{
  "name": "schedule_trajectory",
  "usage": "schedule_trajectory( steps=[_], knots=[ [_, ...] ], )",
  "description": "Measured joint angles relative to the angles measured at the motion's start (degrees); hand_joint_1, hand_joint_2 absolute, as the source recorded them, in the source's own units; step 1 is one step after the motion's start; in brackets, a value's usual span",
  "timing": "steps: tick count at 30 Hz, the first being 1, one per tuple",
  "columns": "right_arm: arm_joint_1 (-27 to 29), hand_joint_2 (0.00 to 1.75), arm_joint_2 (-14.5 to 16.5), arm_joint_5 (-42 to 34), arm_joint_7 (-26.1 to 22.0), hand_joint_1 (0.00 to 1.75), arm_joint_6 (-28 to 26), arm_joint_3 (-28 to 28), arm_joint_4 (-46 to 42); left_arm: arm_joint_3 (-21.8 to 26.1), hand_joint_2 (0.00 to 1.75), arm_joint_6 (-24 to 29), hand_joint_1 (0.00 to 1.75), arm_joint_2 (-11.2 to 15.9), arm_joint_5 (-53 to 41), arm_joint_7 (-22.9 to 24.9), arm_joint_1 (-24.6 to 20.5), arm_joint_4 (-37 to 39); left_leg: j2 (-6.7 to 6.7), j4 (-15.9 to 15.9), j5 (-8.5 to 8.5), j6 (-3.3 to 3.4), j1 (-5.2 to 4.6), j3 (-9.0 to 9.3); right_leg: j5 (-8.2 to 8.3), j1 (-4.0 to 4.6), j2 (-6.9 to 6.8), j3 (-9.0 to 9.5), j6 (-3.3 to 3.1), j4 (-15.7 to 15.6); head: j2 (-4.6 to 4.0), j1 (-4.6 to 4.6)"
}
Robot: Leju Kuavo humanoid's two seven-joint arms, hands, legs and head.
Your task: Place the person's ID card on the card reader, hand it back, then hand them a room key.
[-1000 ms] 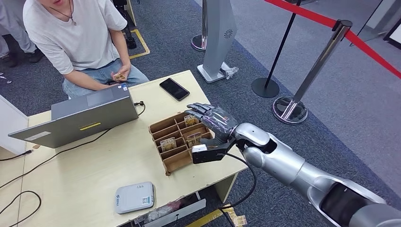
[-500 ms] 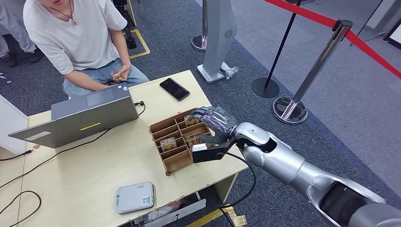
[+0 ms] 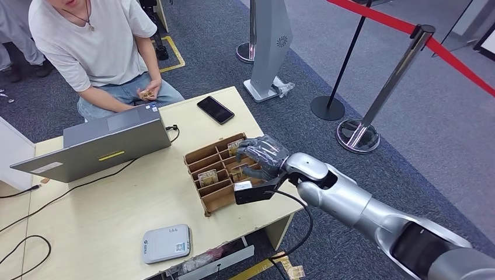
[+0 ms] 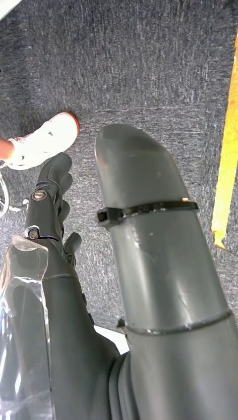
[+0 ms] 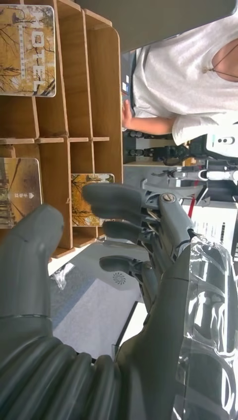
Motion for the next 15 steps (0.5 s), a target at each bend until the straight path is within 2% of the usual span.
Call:
schedule_trajectory(
  steps=[2, 6, 15],
  knots=[
    [-0.66, 1.75, 0.22, 0.01, -0.11, 0.93, 0.1, 0.45, 0.69, 0.0, 0.0, -0.41, 0.0, 0.05, -0.03, 0.05, -0.03, 0.0, 0.0, 0.0, 0.0, 0.0, 0.0, 0.01, 0.0, 0.0, 0.0, 0.0, 0.0, 0.0, 0.0, -0.01],
    [-1.61, 1.75, 0.57, 0.01, -0.25, 0.72, 0.18, 1.12, 1.82, 0.0, 0.0, -0.45, 0.0, 0.08, -0.12, 0.07, -0.04, 0.0, -0.01, 0.0, 0.0, 0.0, 0.0, 0.0, 0.0, 0.0, -0.01, 0.0, 0.0, 0.0, 0.0, -0.01],
    [-2.72, 1.75, 1.23, 0.04, -0.28, 0.7, 0.24, 2.08, 3.88, 0.02, 0.0, 0.19, 0.0, -0.02, -0.14, 0.14, -0.05, 0.0, -0.02, 0.0, 0.0, 0.0, 0.0, 0.0, 0.0, 0.0, -0.01, 0.0, 0.0, 0.0, 0.0, 0.0]
  ],
)
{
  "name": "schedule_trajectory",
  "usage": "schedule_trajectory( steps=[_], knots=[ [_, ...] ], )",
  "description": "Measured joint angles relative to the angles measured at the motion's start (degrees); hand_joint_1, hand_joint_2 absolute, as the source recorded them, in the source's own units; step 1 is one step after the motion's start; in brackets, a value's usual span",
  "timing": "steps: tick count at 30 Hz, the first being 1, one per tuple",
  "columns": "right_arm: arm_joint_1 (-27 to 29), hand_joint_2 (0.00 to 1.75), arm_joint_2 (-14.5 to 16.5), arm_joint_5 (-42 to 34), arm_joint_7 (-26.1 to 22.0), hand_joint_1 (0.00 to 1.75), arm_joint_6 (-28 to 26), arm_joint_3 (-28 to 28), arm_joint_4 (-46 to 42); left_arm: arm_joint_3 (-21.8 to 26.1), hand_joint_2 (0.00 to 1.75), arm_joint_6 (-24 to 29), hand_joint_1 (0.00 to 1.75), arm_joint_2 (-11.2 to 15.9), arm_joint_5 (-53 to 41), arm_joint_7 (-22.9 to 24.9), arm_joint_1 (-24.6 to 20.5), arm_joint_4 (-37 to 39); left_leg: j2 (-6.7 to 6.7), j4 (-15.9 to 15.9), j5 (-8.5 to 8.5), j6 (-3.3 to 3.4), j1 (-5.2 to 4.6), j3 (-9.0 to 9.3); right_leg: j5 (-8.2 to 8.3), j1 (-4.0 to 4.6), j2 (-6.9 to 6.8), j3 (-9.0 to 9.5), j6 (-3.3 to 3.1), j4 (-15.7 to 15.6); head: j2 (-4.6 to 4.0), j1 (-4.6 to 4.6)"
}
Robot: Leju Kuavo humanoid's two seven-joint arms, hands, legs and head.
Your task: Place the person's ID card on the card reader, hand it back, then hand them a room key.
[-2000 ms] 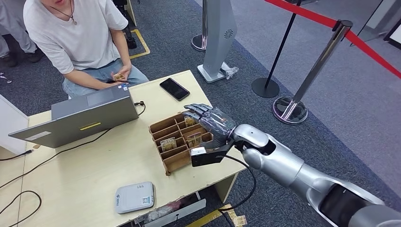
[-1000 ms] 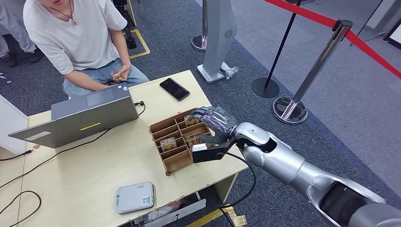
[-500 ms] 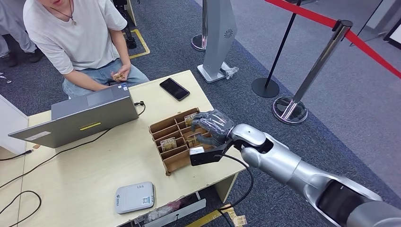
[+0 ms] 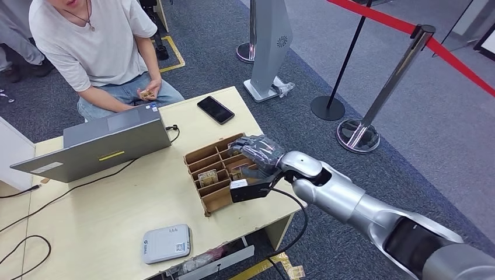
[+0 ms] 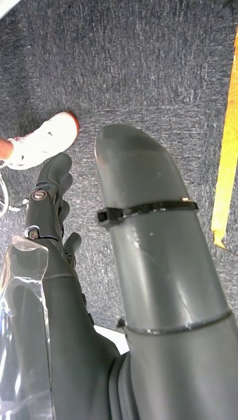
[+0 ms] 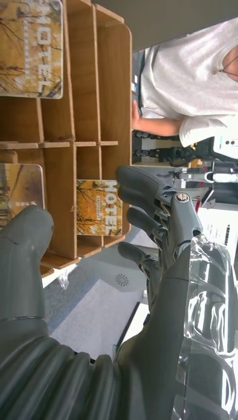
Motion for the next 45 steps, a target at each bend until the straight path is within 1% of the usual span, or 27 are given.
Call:
schedule_trajectory(
  steps=[3, 9, 12, 18, 25, 28, 37, 41, 45],
  knots=[
    [-0.36, 1.75, 0.44, 0.38, 0.09, 0.7, -0.1, 0.45, 0.86, 0.08, 0.0, -0.4, 0.0, 0.04, -0.12, 0.0, 0.0, 0.0, 0.0, 0.0, 0.0, 0.0, 0.0, 0.0, 0.0, 0.0, 0.0, 0.0, 0.0, 0.0, 0.0, 0.0],
    [-1.15, 1.75, 1.31, 0.73, 0.3, 0.75, -0.15, 1.01, 2.5, 0.19, 0.0, -1.02, 0.0, 0.19, -0.17, 0.0, -0.01, 0.0, -0.01, 0.0, 0.01, 0.0, 0.0, 0.0, 0.0, 0.0, 0.0, 0.0, 0.0, 0.01, 0.0, 0.0],
    [-1.42, 1.75, 1.39, 0.69, 0.23, 0.74, -0.14, 1.21, 3.1, 0.2, 0.0, -1.08, 0.0, 0.22, -0.17, -0.09, -0.01, 0.0, -0.01, 0.0, 0.01, 0.0, 0.0, 0.01, 0.0, 0.0, 0.0, 0.0, 0.0, 0.01, 0.0, 0.0],
    [-1.45, 1.75, 1.23, 0.06, 0.1, 0.75, -0.31, 1.24, 3.91, 0.2, 0.0, -1.03, 0.0, 0.22, -0.19, -0.36, -0.01, 0.0, -0.01, 0.0, 0.0, 0.0, 0.0, 0.02, 0.0, 0.0, 0.0, -0.01, 0.0, 0.0, 0.0, 0.0],
    [-0.31, 1.75, -0.04, -1.0, 0.72, 0.77, -1.11, 1.17, 3.71, 0.21, 0.0, 0.18, 0.0, 0.09, -0.17, -0.57, 0.0, 0.01, 0.01, 0.01, 0.0, 0.0, 0.0, 0.02, 0.0, 0.0, 0.01, -0.01, 0.0, 0.0, 0.0, 0.0],
    [0.36, 1.75, -0.27, -1.14, 1.15, 0.73, -1.47, 1.15, 3.33, 0.22, 0.0, 0.28, 0.0, 0.03, -0.14, -0.92, 0.0, 0.01, 0.01, 0.01, 0.0, 0.0, 0.0, 0.03, 0.0, 0.0, 0.02, -0.01, 0.0, 0.0, 0.0, 0.0],
    [1.73, 1.75, -0.29, -0.68, 2.13, 0.76, -2.03, 1.1, 2.16, 0.27, 0.0, 0.21, 0.0, -0.15, 0.07, -1.7, 0.0, 0.02, 0.01, 0.0, 0.0, 0.0, 0.0, 0.02, 0.0, 0.0, 0.01, -0.01, 0.0, 0.0, 0.0, -0.01],
    [1.71, 1.75, -0.05, 0.06, 2.22, 0.73, -1.81, 1.13, 2.12, 0.29, 0.0, -0.72, 0.0, -0.19, 0.02, -1.63, 0.0, 0.02, 0.01, 0.0, 0.0, 0.0, 0.0, 0.01, 0.0, 0.0, 0.01, 0.0, 0.0, 0.0, 0.0, 0.0],
    [1.53, 1.75, 0.37, 0.17, 2.22, 0.74, -1.61, 1.25, 2.3, 0.31, 0.0, -1.02, 0.0, -0.1, -0.05, -1.5, 0.0, 0.02, 0.0, 0.0, 0.0, 0.0, 0.0, 0.01, 0.0, 0.0, 0.0, 0.0, 0.0, 0.0, 0.0, 0.0]
  ],
)
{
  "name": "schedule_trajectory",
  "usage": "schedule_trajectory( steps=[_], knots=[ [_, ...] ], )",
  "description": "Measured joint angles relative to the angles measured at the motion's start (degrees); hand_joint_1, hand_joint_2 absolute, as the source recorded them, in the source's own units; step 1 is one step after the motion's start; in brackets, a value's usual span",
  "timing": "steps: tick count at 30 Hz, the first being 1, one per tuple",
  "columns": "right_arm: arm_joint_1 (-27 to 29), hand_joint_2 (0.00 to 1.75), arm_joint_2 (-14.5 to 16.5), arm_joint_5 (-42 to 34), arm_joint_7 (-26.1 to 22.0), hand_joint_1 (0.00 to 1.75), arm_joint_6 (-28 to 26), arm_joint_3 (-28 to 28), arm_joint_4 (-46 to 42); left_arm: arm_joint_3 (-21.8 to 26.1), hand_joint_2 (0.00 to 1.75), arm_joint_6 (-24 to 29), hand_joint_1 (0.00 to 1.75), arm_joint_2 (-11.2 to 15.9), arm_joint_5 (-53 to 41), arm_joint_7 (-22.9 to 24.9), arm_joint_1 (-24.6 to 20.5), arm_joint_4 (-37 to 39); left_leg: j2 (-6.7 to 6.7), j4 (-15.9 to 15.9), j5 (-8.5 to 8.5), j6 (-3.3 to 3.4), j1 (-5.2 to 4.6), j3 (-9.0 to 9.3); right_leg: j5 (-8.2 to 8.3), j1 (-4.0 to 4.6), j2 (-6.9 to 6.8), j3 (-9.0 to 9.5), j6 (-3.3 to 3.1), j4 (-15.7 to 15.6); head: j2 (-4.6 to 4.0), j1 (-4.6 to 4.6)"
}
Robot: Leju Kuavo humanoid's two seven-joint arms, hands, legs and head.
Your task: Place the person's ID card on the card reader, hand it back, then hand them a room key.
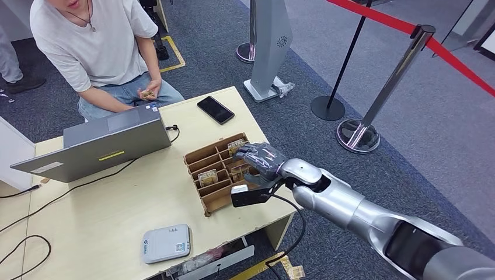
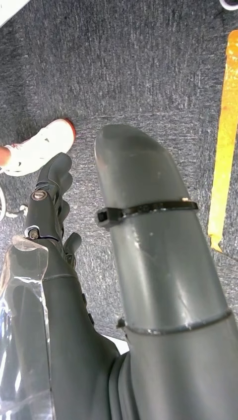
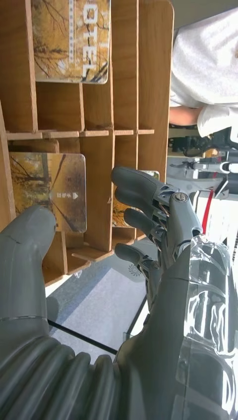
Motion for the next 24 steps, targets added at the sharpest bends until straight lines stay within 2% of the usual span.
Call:
schedule_trajectory(
  steps=[24],
  knots=[
    [-2.2, 1.75, 1.03, -0.5, -1.79, 0.73, 0.99, 0.62, 3.69, 0.09, 0.0, 1.04, 0.0, 0.17, -0.16, 0.46, 0.0, 0.0, 0.0, 0.0, 0.0, 0.0, 0.0, 0.01, 0.0, 0.0, 0.0, 0.0, 0.0, 0.0, 0.0, 0.0]
  ],
)
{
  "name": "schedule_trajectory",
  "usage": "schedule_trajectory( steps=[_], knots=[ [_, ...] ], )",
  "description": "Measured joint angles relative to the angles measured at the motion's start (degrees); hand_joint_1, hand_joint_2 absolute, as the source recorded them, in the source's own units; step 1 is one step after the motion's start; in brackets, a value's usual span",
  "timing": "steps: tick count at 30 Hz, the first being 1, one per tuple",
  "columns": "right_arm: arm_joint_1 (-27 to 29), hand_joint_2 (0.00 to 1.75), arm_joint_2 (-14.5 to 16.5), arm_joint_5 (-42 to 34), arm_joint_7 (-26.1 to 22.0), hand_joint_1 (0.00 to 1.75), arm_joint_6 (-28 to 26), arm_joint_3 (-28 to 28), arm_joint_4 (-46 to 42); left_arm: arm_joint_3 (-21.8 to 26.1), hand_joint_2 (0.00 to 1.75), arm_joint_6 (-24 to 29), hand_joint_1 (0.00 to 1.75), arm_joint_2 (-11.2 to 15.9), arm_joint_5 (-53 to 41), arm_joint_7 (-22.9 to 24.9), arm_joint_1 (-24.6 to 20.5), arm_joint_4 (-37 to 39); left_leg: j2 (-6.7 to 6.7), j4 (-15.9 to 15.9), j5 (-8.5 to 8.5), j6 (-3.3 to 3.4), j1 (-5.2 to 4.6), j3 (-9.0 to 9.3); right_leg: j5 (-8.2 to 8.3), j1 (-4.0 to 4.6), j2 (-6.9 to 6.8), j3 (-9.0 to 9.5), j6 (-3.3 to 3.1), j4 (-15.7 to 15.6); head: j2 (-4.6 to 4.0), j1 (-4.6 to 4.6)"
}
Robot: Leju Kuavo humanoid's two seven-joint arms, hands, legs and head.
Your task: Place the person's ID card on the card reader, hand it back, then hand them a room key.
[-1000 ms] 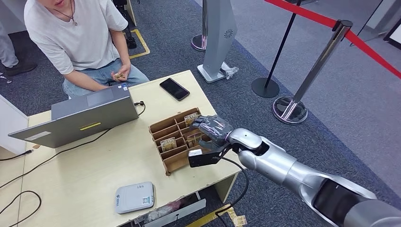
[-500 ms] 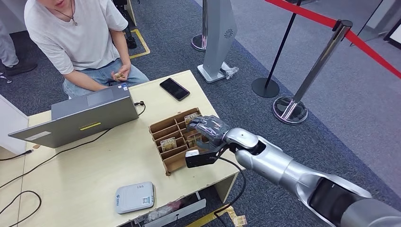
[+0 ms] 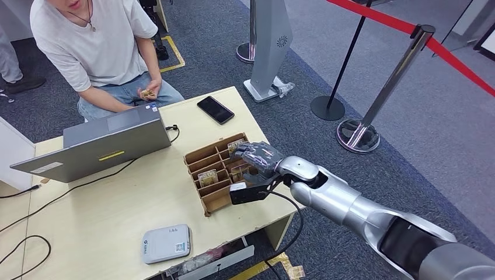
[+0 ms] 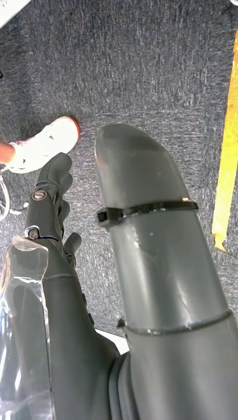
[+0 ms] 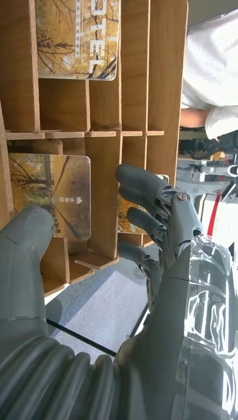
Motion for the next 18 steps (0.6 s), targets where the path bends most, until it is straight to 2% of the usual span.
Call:
schedule_trajectory(
  steps=[18],
  knots=[
    [0.26, 1.75, 0.09, 0.3, 0.8, 0.77, -1.22, 0.04, 0.08, 0.13, 0.0, -0.83, 0.0, 0.05, -0.22, 0.02, 0.0, 0.0, 0.0, 0.0, 0.0, 0.0, 0.0, 0.0, 0.0, 0.0, 0.0, 0.0, 0.0, 0.0, 0.0, 0.0]
  ],
)
